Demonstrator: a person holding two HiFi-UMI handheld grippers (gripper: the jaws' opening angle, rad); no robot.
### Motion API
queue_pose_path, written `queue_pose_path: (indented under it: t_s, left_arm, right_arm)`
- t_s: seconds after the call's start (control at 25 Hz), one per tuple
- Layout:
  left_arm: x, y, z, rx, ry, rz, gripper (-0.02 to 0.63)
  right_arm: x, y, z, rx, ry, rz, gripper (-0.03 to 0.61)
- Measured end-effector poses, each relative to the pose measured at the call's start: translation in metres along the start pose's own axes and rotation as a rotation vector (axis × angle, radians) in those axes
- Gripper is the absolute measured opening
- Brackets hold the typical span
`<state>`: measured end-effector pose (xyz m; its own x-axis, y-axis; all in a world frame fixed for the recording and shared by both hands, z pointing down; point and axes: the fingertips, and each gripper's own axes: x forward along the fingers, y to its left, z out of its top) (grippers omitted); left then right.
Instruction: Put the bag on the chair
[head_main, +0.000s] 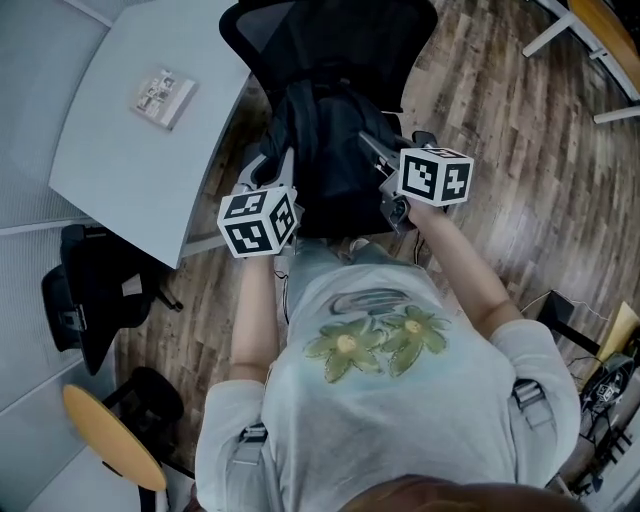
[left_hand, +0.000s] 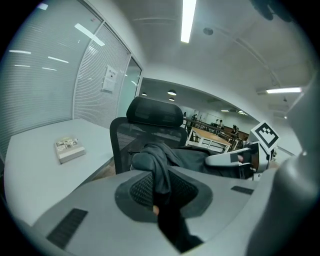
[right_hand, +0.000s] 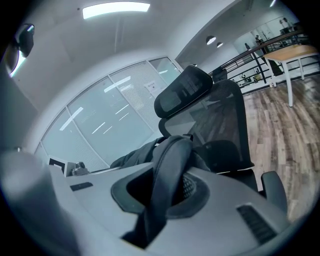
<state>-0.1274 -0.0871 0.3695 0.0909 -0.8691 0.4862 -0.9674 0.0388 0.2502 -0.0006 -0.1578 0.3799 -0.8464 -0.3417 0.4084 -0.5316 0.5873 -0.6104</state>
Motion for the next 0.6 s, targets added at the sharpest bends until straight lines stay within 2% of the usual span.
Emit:
queue_pose_path:
  t_s: [0.32, 0.6]
  left_arm:
    - [0.037, 0.017, 0.018, 0.055, 0.053, -0.062, 0.054]
    - [0.061, 0.041, 0.020, 0.057, 0.086, -0.100, 0.054]
  right_arm:
    - [0.027, -0.017, 0.018, 0.046, -0.022, -0.058, 0.054]
    - [0.055, -0.025, 0.021, 0.068, -0.011, -0.104, 0.054]
